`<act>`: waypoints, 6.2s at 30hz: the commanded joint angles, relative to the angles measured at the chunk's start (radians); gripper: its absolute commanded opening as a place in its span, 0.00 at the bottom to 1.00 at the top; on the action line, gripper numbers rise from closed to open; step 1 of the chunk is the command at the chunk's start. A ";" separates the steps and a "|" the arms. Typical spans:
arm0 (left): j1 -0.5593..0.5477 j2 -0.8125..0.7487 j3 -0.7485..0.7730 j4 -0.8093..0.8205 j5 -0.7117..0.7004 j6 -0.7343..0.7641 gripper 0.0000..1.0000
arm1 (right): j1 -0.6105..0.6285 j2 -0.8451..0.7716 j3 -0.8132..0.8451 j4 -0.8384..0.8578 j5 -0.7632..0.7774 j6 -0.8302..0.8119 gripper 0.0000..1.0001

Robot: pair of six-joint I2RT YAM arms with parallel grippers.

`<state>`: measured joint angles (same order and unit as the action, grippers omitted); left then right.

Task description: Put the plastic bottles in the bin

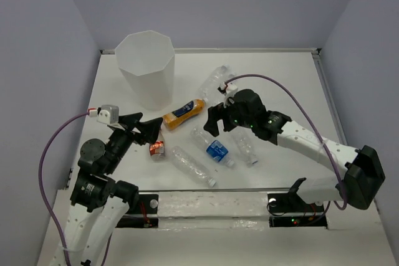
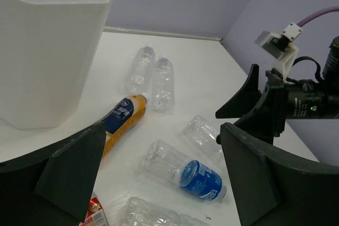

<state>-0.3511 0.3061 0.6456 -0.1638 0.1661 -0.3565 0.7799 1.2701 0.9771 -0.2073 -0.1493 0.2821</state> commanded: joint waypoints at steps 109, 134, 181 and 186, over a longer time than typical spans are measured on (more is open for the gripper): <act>0.003 0.528 -0.169 -0.080 -0.321 -0.421 0.79 | 0.081 -0.075 -0.087 0.407 0.004 0.009 0.88; -0.046 0.700 -0.210 -0.025 -0.421 -0.420 0.23 | 0.320 0.346 -0.008 0.240 -0.016 -0.012 0.93; 0.058 1.223 0.939 0.403 -0.835 0.211 0.95 | 0.366 0.043 0.066 0.261 0.203 -0.080 0.40; 0.057 1.145 0.953 0.366 -0.708 0.163 0.99 | 0.366 0.034 0.159 0.263 0.298 -0.156 0.37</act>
<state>-0.2905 1.5688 1.5280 0.1596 -0.6189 -0.1616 1.1351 1.3167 1.0367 -0.0074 0.0479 0.2047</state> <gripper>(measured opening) 0.989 0.637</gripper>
